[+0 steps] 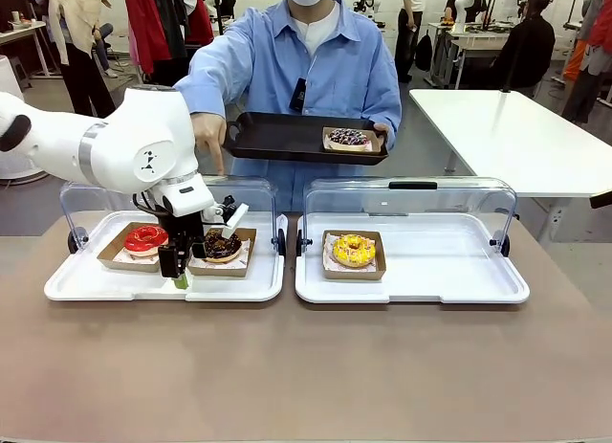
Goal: Provide the desired donut to the person.
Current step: Pick up and lift the Paper togo box containing the Donut pointed at by the person.
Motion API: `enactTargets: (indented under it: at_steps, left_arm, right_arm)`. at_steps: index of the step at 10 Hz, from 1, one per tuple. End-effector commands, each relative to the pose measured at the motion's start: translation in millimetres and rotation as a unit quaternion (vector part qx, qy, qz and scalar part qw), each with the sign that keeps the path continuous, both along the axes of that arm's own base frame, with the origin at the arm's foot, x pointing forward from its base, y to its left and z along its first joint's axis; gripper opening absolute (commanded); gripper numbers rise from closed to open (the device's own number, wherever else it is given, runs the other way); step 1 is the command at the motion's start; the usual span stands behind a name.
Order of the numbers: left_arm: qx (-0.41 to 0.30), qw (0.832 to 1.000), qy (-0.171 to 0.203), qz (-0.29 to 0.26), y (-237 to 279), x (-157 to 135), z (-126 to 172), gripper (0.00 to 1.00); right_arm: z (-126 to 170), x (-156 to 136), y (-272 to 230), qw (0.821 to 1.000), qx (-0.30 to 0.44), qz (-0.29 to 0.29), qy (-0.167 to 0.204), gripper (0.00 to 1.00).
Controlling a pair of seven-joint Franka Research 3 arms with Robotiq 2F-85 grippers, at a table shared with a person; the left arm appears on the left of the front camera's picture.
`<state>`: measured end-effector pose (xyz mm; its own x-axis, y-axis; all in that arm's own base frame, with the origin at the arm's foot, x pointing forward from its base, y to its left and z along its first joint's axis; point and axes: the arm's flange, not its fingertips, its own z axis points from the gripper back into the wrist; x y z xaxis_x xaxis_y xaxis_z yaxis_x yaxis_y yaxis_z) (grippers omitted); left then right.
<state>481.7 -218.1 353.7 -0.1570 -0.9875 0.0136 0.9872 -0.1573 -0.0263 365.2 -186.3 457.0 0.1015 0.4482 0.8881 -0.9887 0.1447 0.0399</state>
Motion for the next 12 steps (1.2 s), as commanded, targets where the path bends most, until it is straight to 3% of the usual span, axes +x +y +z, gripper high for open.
enactTargets:
  at_steps: [1,12]
  left_arm:
    - [0.005,1.0,0.013,0.009,-3,6,-3,1.0]
    - [0.015,0.999,0.02,0.031,5,22,-27,1.0]
  right_arm:
    - [0,-1,1,1.0,0.003,0.0,-0.003,1.0]
    - [0,-1,1,1.0,0.003,0.0,-0.003,1.0]
